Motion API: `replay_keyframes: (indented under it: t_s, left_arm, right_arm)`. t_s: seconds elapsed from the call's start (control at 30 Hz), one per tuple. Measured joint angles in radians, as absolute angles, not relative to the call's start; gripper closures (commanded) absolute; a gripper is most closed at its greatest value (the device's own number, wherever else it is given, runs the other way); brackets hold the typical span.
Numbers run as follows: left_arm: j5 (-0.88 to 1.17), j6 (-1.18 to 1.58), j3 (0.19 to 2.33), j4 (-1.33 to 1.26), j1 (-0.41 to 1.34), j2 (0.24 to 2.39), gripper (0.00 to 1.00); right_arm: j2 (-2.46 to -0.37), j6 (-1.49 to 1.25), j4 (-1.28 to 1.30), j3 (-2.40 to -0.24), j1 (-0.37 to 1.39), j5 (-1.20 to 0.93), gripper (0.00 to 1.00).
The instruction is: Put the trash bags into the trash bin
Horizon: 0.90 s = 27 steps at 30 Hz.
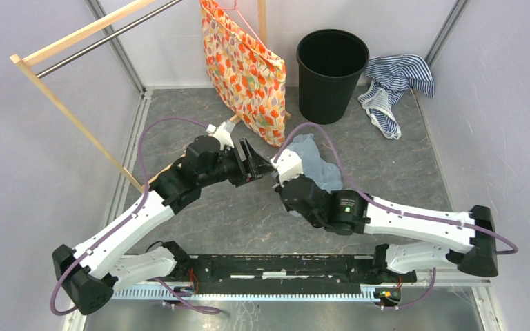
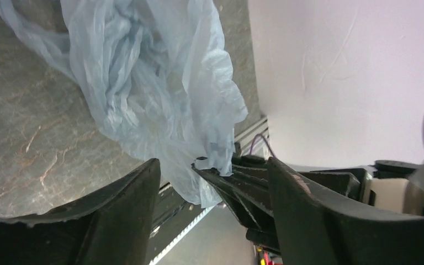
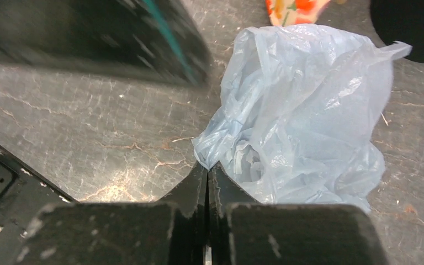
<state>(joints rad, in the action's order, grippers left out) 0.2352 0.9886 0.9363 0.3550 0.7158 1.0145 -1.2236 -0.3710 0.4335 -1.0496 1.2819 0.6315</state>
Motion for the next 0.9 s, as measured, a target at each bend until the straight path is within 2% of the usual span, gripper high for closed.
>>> replay_keyframes:
  t_s: [0.13, 0.27, 0.47, 0.6, 0.9]
  left_arm:
    - [0.159, 0.971, 0.979, 0.381, 0.716, 0.972, 0.20]
    - [0.110, 0.966, 0.949, 0.387, 0.716, 0.962, 0.29]
    - [0.077, 0.966, 0.759, 0.329, 0.714, 1.054, 0.40]
    - [0.077, 0.967, 0.693, 0.291, 0.713, 1.172, 0.41]
    - [0.086, 1.007, 0.694, 0.125, 0.706, 1.401, 0.38]
  right_arm:
    - [-1.107, -0.390, 0.463, -1.022, 1.274, 0.655, 1.00]
    - [-1.001, -0.406, 0.497, -1.005, 1.273, 0.675, 1.00]
    - [-0.925, -0.428, 0.572, -1.004, 1.273, 0.693, 1.00]
    - [-0.916, -0.451, 0.638, -1.003, 1.273, 0.700, 1.00]
    - [-0.834, -0.525, 0.704, -0.937, 1.273, 0.699, 1.00]
